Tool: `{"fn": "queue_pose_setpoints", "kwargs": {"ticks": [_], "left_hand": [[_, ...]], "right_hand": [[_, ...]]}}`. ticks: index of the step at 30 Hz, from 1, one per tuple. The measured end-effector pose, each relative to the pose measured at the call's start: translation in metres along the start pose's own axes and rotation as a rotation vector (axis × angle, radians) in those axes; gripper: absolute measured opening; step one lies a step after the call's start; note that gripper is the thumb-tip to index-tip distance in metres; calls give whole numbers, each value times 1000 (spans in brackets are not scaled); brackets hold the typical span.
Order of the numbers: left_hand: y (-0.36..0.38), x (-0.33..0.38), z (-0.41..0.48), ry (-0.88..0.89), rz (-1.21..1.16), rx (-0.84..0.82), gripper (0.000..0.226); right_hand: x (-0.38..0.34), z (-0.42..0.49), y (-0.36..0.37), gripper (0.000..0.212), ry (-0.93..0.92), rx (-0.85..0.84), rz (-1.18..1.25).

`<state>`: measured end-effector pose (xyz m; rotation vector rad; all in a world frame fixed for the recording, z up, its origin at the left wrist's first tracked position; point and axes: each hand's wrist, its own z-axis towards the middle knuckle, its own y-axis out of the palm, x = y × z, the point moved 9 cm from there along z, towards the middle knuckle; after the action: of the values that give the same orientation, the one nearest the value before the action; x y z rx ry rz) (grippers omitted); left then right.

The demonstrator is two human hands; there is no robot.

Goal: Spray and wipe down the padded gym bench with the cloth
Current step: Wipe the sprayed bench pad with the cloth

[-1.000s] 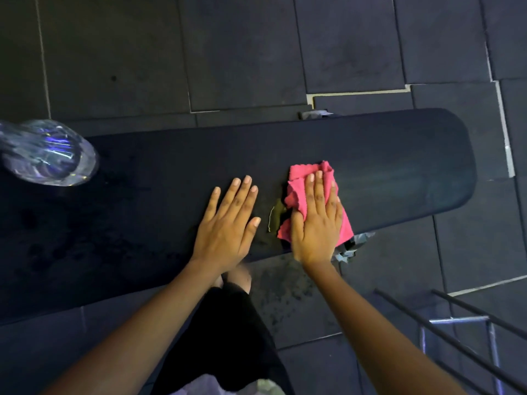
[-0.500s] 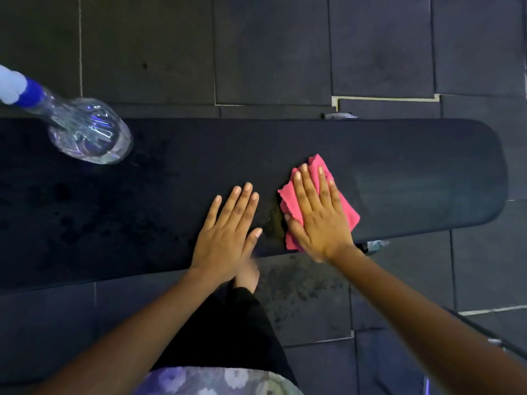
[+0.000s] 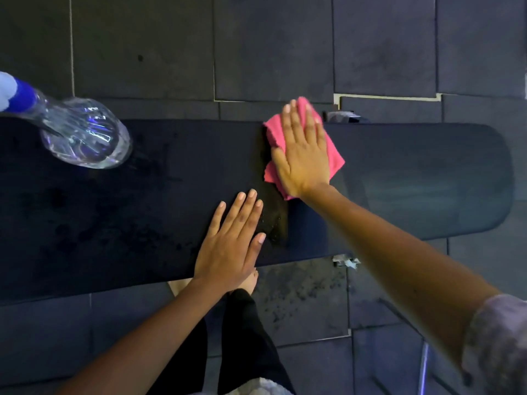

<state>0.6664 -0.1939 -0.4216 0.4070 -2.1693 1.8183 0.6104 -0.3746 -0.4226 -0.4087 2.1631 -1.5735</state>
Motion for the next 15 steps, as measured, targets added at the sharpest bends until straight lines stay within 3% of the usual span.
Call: {"fn": "queue_pose_setpoints", "kwargs": {"ticks": [5,12,15], "left_hand": [[-24,-18,-1,-142,-310,166,54],[-31,-43,1,-171,-211,119,56],[-32,-40,-2,-122,-201,115,55]], "right_hand": [[-29,-28,8,74,-410,-109,-85],[-53,-94,36,72,-679,-187,-113],[-61,-129,50,72,-708,-254,-96]]}}
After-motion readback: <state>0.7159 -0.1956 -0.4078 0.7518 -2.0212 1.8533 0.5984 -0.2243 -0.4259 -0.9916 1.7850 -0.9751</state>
